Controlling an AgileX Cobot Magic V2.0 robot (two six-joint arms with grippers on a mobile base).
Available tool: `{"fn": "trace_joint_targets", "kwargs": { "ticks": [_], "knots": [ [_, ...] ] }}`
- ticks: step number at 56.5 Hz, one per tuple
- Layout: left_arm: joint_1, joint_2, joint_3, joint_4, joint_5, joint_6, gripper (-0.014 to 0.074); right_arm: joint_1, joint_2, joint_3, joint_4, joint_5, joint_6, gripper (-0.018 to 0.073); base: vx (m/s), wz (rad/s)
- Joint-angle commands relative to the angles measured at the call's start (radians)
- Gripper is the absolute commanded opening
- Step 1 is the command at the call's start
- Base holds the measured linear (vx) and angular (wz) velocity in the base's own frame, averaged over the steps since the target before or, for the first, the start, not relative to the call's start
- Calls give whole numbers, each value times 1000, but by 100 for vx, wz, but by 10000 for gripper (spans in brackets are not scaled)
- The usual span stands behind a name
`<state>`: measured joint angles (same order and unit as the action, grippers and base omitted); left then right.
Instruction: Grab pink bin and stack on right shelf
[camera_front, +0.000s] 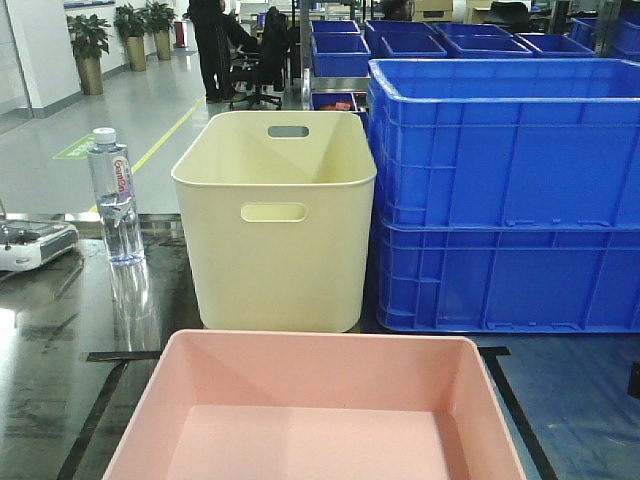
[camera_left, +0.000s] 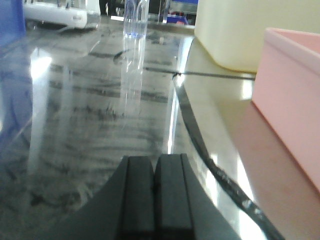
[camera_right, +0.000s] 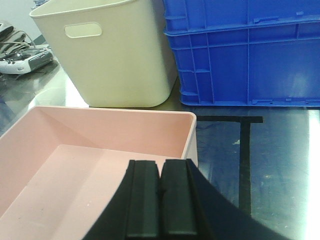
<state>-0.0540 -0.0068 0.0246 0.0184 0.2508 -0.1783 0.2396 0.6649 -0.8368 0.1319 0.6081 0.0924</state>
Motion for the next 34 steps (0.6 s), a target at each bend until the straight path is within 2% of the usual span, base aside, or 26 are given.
{"fn": "trace_joint_targets", "kwargs": {
  "ticks": [1,8,30,34],
  "knots": [
    [2,32,10,2,-32,-15,-8,1,3,-27,2,-56,-7,-13,0,0],
    [2,40,10,2,5,-15,-8,1,3,-27,2,-43,-7,-13,0,0],
    [2,40,10,2,7,-15,-8,1,3,-27,2,-43,-7,-13,0,0],
    [2,40,10,2,7,-15,-8,0,-13,-27,-40,-43,-13,-11,0,0]
  ]
}}
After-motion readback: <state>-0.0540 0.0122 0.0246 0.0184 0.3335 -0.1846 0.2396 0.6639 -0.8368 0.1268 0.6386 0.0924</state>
